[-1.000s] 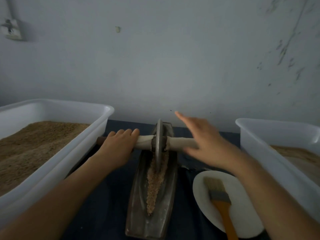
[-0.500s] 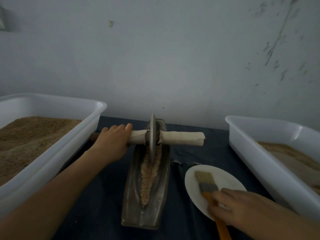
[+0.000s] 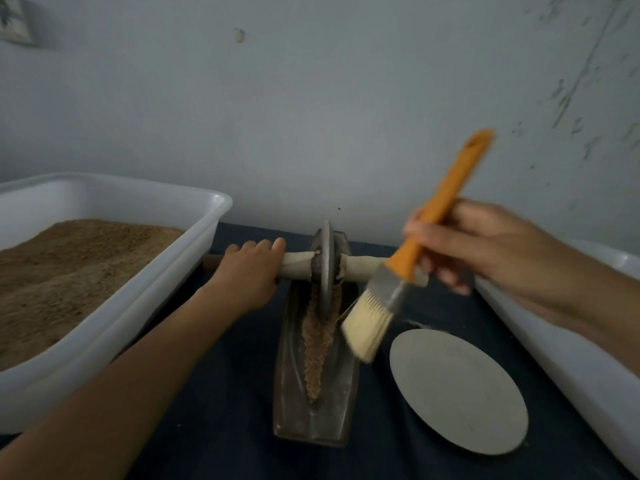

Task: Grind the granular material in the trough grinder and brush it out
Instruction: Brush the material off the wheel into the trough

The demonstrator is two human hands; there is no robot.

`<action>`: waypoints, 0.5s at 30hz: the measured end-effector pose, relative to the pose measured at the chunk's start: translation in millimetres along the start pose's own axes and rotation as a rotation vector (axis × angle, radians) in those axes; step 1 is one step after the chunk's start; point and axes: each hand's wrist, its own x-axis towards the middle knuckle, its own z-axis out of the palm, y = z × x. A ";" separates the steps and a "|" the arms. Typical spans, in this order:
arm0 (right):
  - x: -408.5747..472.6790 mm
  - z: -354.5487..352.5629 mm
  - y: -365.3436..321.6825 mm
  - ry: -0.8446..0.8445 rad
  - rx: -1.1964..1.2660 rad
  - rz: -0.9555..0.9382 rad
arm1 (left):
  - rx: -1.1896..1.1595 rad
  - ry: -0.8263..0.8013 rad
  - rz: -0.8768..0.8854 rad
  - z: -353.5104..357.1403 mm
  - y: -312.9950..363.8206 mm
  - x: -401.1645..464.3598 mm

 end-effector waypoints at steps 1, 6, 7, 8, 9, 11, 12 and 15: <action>11.4 11.3 0.8 -0.074 0.037 0.097 | 0.001 -0.003 -0.001 -0.2 0.4 0.0; 42.9 50.6 25.2 -0.295 0.073 0.330 | 0.013 -0.006 -0.014 -0.6 1.5 1.2; 46.2 53.0 29.4 -0.311 0.063 0.347 | 0.011 -0.005 -0.016 -0.5 1.6 1.2; 48.4 54.5 33.4 -0.314 0.045 0.355 | 0.009 -0.004 -0.017 -0.3 1.6 1.1; 49.5 55.9 36.9 -0.305 0.012 0.348 | 0.008 -0.004 -0.017 -0.1 1.7 1.3; 48.6 58.5 42.2 -0.259 -0.118 0.281 | 0.003 -0.006 -0.018 -0.1 1.6 1.2; 46.8 59.4 43.7 -0.224 -0.202 0.221 | 0.002 -0.008 -0.019 -0.2 1.7 1.4; 39.7 60.8 46.1 -0.087 -0.348 0.034 | 0.008 -0.011 -0.022 -0.8 1.7 1.3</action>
